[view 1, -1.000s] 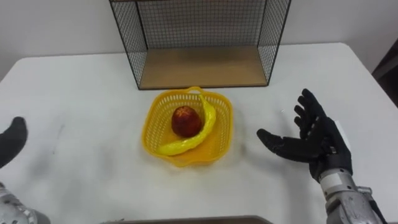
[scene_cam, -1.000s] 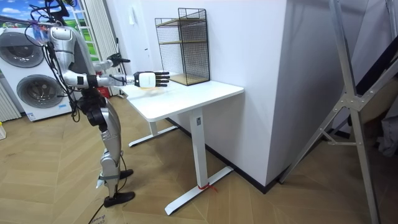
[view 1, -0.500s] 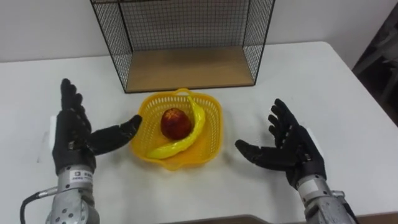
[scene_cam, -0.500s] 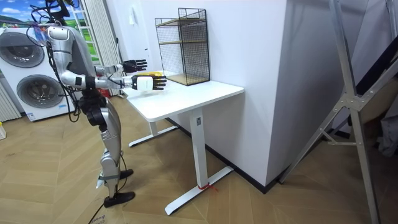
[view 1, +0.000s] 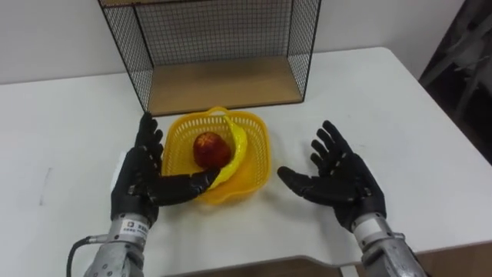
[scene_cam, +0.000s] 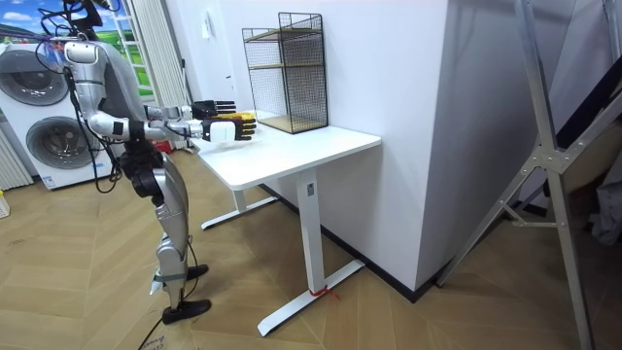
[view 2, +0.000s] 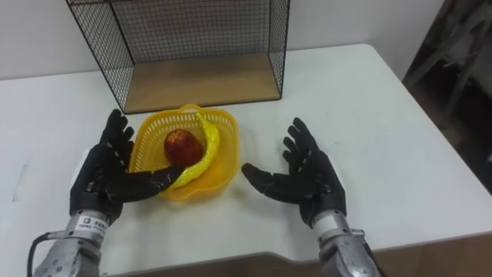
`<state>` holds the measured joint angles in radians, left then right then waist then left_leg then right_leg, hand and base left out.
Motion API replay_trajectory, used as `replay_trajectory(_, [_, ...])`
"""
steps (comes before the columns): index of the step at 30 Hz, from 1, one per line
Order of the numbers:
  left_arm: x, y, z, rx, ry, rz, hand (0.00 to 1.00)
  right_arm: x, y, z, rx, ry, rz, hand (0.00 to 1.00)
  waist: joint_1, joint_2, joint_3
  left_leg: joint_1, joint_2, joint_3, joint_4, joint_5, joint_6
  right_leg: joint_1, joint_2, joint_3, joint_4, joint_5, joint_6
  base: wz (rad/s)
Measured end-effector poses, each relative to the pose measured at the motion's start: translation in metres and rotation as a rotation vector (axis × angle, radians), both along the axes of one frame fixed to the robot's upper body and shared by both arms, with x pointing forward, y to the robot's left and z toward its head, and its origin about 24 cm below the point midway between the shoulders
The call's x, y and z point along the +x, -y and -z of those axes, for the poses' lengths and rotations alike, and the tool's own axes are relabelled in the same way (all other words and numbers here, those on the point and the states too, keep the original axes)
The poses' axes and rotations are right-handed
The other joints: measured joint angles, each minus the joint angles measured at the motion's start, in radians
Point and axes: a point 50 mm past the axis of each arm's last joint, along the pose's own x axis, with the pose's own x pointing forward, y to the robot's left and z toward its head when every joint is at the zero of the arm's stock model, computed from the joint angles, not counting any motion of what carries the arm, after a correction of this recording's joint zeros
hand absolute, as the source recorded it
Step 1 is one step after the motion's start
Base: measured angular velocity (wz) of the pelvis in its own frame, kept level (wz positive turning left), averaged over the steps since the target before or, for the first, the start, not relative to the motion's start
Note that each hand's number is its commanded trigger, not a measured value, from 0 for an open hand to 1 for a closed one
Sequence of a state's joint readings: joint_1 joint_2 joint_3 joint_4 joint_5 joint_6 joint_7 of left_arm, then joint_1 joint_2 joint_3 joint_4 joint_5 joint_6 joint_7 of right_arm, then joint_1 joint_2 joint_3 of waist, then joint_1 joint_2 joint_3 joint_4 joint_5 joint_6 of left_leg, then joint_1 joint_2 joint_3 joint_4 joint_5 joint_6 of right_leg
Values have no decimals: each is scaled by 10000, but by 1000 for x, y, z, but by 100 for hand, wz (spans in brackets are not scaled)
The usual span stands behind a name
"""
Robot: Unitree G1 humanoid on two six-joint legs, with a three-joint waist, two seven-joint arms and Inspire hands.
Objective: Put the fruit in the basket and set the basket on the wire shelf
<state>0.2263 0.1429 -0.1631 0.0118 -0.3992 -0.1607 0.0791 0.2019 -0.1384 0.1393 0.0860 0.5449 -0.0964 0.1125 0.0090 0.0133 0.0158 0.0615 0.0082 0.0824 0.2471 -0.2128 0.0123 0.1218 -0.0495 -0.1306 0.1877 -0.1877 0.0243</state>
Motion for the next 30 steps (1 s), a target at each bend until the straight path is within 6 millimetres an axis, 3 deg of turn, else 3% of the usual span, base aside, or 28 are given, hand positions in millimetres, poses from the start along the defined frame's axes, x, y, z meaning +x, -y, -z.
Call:
replay_trajectory(6, [0,-2,0,-779,-43,-148,0,-1,-8,0,936,44,-385,0,34,-182,-49,38,-1,-5,-54,0,0,88,0,-14,-19,0,0,0])
replay_trajectory(11, [-1,-1,5,-789,-219,30,0,0,-14,1,1037,34,-643,0,52,-247,-2,51,1,2,-56,-1,0,56,0,-4,-18,0,0,0])
replay_trajectory(17, [-4,3,13,-788,-529,310,0,-1,-17,2,954,22,-804,0,30,-147,85,6,5,3,-75,-5,-2,-23,6,-5,16,0,0,0])
replay_trajectory(23, [-5,9,16,-939,-674,426,0,2,-25,4,655,-14,-1275,0,17,-96,55,12,2,4,-88,-3,-1,-29,5,-29,14,0,0,0])
replay_trajectory(30, [-6,18,22,-1153,-907,577,0,8,-36,3,418,151,-1821,0,11,-221,18,25,3,-5,-110,1,-3,29,4,-87,-7,0,0,0])
